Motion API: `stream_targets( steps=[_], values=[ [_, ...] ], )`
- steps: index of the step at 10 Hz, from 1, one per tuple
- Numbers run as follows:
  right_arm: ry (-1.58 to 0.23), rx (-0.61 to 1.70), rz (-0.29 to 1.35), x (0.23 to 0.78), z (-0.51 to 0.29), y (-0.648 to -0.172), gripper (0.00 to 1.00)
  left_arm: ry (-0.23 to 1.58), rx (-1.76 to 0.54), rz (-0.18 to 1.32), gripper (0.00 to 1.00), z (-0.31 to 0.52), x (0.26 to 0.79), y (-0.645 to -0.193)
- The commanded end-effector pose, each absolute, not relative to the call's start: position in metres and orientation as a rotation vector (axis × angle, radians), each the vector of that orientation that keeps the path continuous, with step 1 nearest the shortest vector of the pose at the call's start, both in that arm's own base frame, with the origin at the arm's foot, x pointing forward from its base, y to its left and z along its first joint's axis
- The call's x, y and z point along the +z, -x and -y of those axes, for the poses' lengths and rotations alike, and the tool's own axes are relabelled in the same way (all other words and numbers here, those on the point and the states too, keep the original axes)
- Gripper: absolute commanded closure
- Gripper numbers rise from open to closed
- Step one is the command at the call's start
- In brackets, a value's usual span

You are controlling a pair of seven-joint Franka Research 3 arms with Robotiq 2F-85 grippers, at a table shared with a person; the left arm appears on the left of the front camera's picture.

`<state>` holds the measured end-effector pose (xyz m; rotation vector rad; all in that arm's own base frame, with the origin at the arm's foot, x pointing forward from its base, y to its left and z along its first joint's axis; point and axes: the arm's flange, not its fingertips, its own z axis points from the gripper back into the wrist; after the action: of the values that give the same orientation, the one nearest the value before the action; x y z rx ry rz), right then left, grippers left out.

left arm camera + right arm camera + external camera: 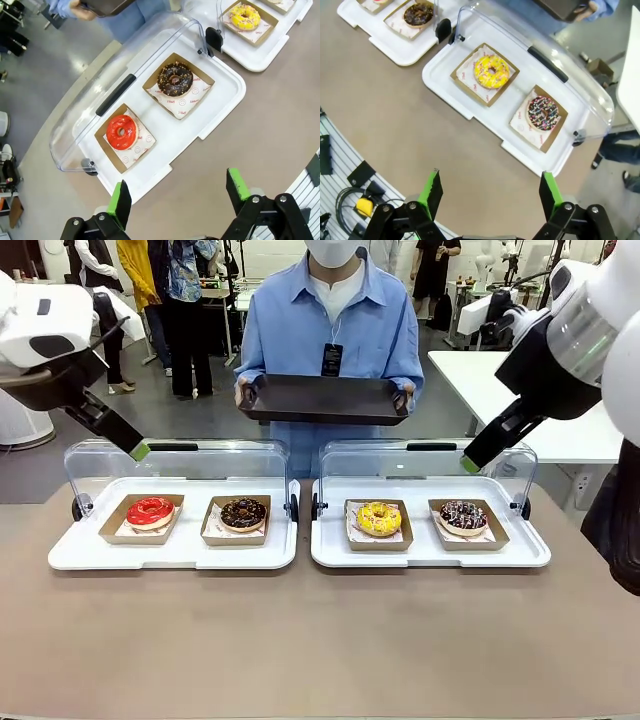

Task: Provide the desired donut to the person.
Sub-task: Pick up and lift the Paper togo box containing the Donut pointed at by the person.

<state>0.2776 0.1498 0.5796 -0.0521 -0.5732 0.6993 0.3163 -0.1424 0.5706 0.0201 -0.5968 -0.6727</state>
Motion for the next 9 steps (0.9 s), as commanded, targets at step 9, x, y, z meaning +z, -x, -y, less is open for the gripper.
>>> stream_targets(
  steps=[9],
  values=[
    [-0.579,1.028,0.664,0.579,0.011,-0.38,0.0,0.42,-0.947,0.627,0.0,0.017,0.567,-0.375]
  ],
)
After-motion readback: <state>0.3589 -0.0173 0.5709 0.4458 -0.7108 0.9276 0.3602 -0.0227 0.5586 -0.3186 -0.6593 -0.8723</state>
